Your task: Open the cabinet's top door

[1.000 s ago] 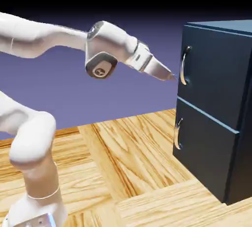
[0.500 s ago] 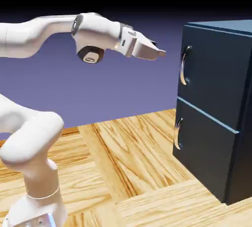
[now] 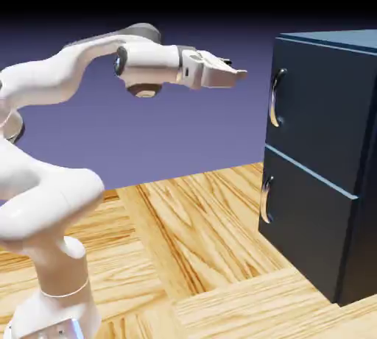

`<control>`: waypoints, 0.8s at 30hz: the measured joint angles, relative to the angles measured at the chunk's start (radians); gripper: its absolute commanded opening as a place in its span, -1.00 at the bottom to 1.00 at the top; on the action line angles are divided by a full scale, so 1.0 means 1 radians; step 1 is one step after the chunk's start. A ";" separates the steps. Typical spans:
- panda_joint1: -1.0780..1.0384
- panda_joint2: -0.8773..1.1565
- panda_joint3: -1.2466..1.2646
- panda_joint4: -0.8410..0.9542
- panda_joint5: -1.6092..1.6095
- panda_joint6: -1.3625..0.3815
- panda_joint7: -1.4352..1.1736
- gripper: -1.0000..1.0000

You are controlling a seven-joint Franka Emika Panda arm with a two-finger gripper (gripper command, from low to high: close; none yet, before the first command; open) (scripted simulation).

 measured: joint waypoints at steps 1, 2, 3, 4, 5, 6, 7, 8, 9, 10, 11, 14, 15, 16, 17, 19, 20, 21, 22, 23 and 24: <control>-0.021 -0.015 0.021 0.007 0.043 -0.007 -0.021 0.00; -0.043 -0.030 0.042 0.014 0.087 -0.014 -0.041 0.00; -0.064 -0.046 0.064 0.021 0.130 -0.020 -0.062 0.00; -0.086 -0.061 0.085 0.028 0.174 -0.027 -0.083 0.00; -0.107 -0.076 0.106 0.036 0.217 -0.034 -0.103 0.00; -0.129 -0.091 0.127 0.043 0.261 -0.041 -0.124 0.00; -0.150 -0.106 0.148 0.050 0.304 -0.048 -0.145 0.00; -0.172 -0.121 0.169 0.057 0.348 -0.055 -0.166 0.00; -0.193 -0.137 0.191 0.064 0.391 -0.061 -0.186 0.00; -0.215 -0.152 0.212 0.071 0.435 -0.068 -0.207 0.00; -0.236 -0.167 0.233 0.078 0.478 -0.075 -0.228 0.00; -0.266 -0.188 0.262 0.088 0.539 -0.084 -0.256 0.00; -0.304 -0.185 0.271 0.124 0.547 -0.086 -0.255 0.00; -0.338 -0.183 0.279 0.157 0.554 -0.087 -0.253 0.00; -0.374 -0.180 0.287 0.191 0.561 -0.089 -0.252 0.00; -0.419 -0.177 0.298 0.234 0.571 -0.090 -0.250 -1.00; -0.419 -0.177 0.298 0.234 0.571 -0.090 -0.250 -1.00; -0.419 -0.177 0.298 0.234 0.571 -0.090 -0.250 -1.00; -0.398 -0.179 0.287 0.198 0.580 -0.130 -0.266 -1.00; -0.378 -0.181 0.275 0.161 0.589 -0.171 -0.283 -1.00; -0.358 -0.182 0.263 0.125 0.595 -0.213 -0.299 -1.00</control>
